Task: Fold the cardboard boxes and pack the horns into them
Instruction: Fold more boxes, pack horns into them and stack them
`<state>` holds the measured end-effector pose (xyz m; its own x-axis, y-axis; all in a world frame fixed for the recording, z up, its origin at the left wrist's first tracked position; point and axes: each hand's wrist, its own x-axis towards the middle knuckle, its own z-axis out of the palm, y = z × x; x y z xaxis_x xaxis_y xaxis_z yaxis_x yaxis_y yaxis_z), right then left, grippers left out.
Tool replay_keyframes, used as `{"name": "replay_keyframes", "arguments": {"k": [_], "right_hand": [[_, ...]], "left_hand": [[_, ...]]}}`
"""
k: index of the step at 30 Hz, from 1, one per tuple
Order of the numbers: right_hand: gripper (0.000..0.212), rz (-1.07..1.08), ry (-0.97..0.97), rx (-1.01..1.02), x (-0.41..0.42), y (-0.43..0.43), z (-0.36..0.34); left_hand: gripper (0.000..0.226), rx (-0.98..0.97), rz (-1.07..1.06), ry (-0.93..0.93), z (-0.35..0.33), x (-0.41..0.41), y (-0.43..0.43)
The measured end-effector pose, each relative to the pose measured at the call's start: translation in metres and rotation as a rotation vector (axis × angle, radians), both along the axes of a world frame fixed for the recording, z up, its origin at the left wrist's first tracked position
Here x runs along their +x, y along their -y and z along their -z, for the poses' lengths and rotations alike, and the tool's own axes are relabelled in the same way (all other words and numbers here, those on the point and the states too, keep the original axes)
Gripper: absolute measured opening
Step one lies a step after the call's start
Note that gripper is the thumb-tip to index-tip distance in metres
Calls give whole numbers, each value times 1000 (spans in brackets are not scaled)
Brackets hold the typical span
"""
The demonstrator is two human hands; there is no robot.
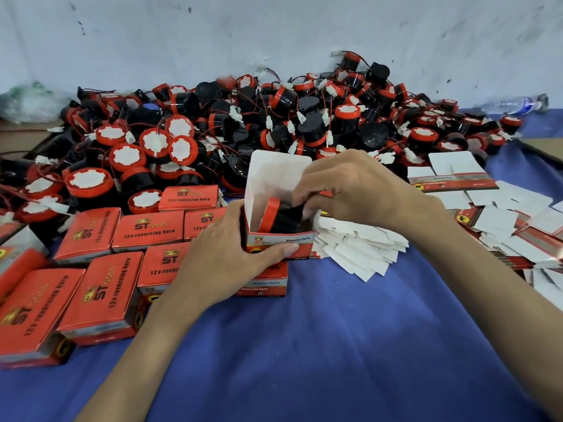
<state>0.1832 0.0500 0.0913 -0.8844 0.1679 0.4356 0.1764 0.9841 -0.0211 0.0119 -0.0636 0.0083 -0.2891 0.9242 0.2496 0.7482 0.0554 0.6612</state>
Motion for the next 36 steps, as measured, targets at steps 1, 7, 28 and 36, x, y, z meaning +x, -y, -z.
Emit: {"name": "replay_keyframes", "arguments": {"k": [1, 7, 28, 36], "right_hand": [[8, -26, -34, 29, -1, 0, 1], [16, -128, -137, 213, -11, 8, 10], [17, -55, 224, -118, -7, 8, -3], [55, 385, 596, -258, 16, 13, -24]], "left_hand": [[68, -12, 7, 11, 0, -1, 0], [65, -32, 19, 69, 0, -7, 1], [58, 11, -40, 149, -6, 2, 5], [43, 11, -11, 140, -8, 5, 9]]}}
